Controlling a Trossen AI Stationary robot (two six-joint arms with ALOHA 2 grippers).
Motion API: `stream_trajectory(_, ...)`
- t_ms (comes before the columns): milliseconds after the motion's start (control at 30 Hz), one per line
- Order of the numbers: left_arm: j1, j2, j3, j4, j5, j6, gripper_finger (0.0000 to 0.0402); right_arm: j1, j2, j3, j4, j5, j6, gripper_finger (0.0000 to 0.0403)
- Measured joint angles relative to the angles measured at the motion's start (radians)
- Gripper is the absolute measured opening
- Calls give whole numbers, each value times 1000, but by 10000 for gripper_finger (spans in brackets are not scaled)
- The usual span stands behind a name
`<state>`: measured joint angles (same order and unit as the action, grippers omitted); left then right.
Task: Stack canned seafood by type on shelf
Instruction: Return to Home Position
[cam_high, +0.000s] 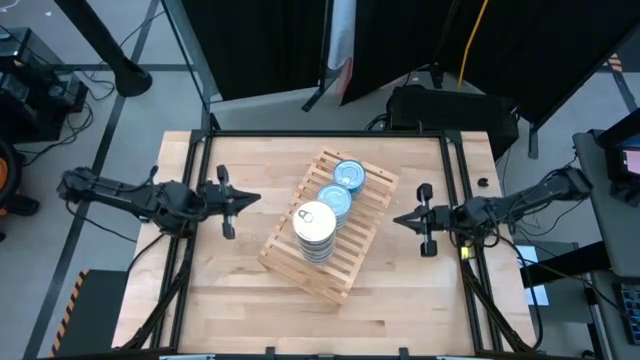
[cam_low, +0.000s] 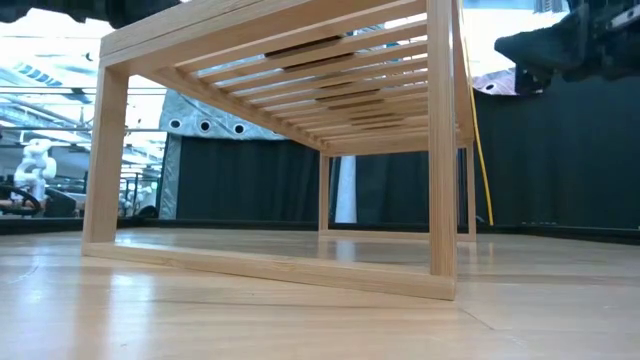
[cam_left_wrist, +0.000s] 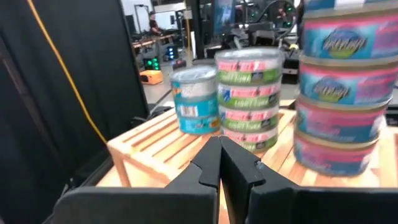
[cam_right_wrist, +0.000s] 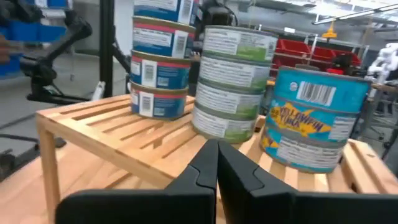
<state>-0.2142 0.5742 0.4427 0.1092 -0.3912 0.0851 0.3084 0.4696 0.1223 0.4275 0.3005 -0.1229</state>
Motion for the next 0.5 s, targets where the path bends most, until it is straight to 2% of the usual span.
stream_trajectory(233,63,-39,-101,42,49,-1,8,-50,-1,-106,116,-45,65,0)
stream_trajectory(500,120,-82,-164,42,80,-2,8,-86,-1,-108,95,-75,66,0)
